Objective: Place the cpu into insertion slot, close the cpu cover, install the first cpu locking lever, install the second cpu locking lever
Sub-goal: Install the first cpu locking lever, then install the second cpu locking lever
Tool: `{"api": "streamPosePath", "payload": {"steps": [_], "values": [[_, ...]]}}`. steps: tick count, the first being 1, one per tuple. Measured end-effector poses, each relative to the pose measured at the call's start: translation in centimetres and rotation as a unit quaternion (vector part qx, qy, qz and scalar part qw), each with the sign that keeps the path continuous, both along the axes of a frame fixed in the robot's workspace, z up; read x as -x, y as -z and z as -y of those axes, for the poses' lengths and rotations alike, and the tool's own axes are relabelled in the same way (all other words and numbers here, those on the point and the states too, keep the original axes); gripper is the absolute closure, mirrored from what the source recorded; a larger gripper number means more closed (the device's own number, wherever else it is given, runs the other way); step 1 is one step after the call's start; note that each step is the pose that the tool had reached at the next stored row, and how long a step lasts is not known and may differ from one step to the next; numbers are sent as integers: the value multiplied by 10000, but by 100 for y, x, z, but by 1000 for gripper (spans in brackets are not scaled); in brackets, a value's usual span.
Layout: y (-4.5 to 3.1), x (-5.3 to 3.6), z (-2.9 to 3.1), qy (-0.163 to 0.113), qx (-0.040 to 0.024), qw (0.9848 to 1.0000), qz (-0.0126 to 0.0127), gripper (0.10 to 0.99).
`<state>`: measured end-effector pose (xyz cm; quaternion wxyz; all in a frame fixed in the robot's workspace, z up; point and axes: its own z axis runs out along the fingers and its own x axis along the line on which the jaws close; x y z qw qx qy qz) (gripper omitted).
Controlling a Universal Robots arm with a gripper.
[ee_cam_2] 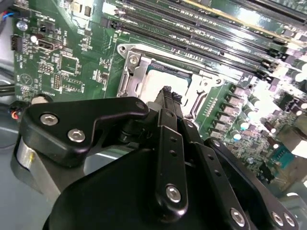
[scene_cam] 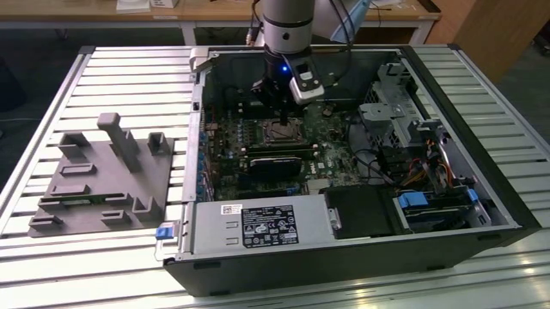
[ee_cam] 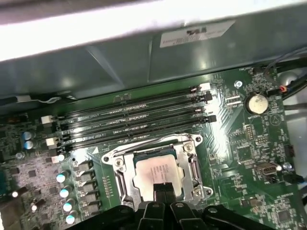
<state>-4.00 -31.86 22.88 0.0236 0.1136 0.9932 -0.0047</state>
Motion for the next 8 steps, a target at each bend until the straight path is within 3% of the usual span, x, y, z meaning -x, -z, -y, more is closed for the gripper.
{"api": "streamPosePath", "payload": {"steps": [8], "values": [[-71,0,0,-6,0,10000,0,980]]}}
